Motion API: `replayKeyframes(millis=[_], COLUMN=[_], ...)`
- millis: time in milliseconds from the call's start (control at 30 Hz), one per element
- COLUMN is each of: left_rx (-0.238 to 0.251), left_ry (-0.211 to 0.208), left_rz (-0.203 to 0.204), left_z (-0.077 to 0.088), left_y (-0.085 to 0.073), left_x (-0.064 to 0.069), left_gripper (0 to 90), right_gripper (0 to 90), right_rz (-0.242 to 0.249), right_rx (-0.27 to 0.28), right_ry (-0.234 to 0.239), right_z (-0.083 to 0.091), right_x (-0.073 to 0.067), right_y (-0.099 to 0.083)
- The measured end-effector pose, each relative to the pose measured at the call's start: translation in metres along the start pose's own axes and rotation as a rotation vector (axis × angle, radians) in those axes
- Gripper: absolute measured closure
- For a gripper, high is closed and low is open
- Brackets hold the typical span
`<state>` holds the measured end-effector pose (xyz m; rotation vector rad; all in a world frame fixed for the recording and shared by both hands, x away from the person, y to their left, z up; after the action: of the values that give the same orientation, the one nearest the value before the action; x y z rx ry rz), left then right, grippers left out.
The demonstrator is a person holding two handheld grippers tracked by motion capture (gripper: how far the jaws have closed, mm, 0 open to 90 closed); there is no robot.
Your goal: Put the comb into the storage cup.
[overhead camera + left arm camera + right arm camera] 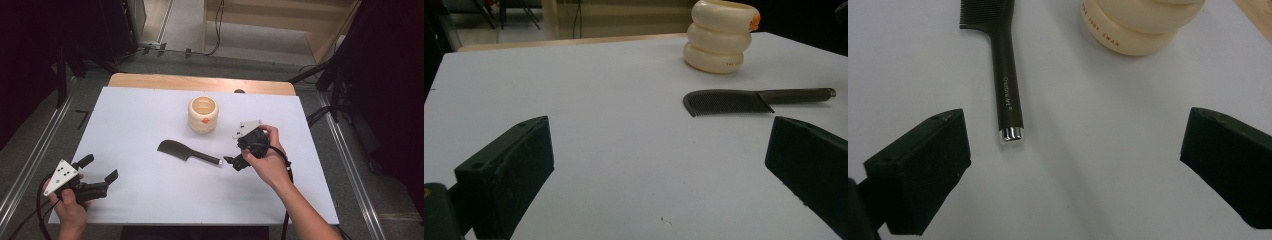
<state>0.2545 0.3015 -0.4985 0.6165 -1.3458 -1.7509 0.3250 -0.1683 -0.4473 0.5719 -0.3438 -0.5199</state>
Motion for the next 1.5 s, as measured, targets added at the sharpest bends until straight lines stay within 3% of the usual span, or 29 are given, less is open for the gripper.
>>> replayKeyframes(millis=[633, 1167, 1467, 1500], left_rx=[0.000, -0.001, -0.001, -0.001], left_ry=[0.003, 0.000, -0.002, -0.001], left_rz=[0.002, 0.001, 0.002, 0.002], left_z=[0.000, 0.000, 0.000, 0.000], left_y=[0.000, 0.000, 0.000, 0.000], left_x=[-0.001, -0.001, -0.001, -0.001], left_gripper=[0.0, 0.0, 0.0, 0.0], right_gripper=[0.0, 0.0, 0.0, 5.7], right_rz=[0.036, 0.064, 0.073, 0.070], right_rx=[-0.136, -0.227, -0.267, -0.272], right_ry=[0.065, 0.104, 0.151, 0.151], right_z=[-0.033, -0.054, -0.067, -0.068], right_x=[-0.005, -0.012, -0.015, -0.016], right_y=[0.026, 0.036, 0.036, 0.037])
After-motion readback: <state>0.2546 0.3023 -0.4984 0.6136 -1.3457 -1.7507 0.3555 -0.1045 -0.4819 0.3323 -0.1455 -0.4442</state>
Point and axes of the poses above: each handheld gripper's, and its own axes: z roughly backward along the jaws, y roughly out of its top, x roughly to its right, the point moved 2 cm from there along -z, roughly forward along the jaws, and after that the axes turned 2 degrees about z, right-handed, at the moved point
